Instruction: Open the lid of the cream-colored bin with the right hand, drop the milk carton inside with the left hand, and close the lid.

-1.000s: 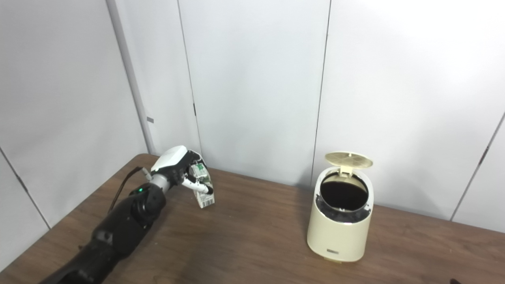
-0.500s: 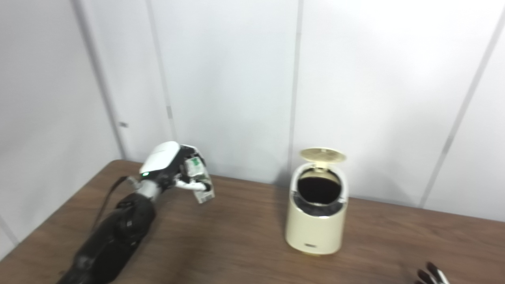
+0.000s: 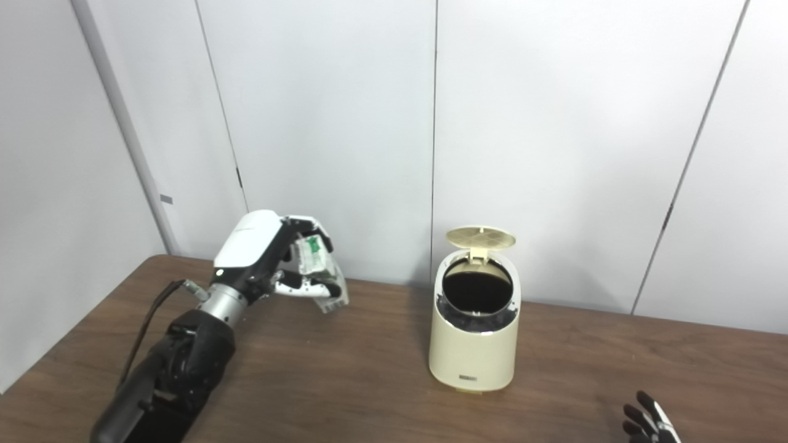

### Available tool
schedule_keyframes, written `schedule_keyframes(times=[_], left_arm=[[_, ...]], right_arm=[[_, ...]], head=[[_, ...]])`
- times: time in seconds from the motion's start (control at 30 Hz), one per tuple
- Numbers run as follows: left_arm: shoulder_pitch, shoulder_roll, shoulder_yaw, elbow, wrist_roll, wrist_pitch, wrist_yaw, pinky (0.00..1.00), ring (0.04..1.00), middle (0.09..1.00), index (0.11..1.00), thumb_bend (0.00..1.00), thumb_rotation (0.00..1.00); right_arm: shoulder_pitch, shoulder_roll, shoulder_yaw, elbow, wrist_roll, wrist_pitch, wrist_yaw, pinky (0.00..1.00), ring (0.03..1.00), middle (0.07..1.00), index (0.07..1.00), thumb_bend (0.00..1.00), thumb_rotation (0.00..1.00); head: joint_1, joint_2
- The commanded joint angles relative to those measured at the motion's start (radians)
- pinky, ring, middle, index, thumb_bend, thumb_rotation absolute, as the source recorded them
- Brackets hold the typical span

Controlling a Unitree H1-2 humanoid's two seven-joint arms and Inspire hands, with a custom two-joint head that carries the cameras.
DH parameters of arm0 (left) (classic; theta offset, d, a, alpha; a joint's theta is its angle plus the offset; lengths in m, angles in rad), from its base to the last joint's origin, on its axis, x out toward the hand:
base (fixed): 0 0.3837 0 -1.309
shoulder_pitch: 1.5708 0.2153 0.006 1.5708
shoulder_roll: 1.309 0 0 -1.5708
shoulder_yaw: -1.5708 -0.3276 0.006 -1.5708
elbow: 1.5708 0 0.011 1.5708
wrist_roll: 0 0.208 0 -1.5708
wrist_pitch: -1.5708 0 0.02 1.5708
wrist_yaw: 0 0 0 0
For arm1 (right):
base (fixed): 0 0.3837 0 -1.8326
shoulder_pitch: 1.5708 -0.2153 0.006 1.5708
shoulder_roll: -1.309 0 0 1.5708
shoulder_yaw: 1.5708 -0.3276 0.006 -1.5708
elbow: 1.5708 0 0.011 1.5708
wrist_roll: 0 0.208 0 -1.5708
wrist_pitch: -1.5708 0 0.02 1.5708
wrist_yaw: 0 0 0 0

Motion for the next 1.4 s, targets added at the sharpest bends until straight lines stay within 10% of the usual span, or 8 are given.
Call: schedule_keyframes(times=[0.0,0.77,1.37], left_arm=[[-0.065,0.010,0.015,-0.048,0.019,-0.013,0.015,0.34,0.419,0.528,0.492,0.47,0.00],[-0.133,-0.102,-0.010,-0.188,0.064,-0.059,-0.027,0.37,0.433,0.512,0.474,0.48,0.00],[-0.166,-0.232,-0.043,-0.102,0.091,-0.119,0.012,0.37,0.441,0.521,0.474,0.48,0.00]], right_arm=[[-0.026,0.000,0.002,-0.025,-0.003,-0.035,-0.008,0.76,0.880,0.900,0.934,0.56,0.93],[-0.026,0.042,0.021,-0.037,-0.032,-0.015,-0.026,0.80,0.889,0.899,0.937,0.50,0.86],[-0.028,0.072,0.030,-0.058,-0.049,0.000,-0.034,0.81,0.898,0.901,0.939,0.50,0.89]], head=[[-0.005,0.002],[-0.069,-0.001],[-0.093,0.007]])
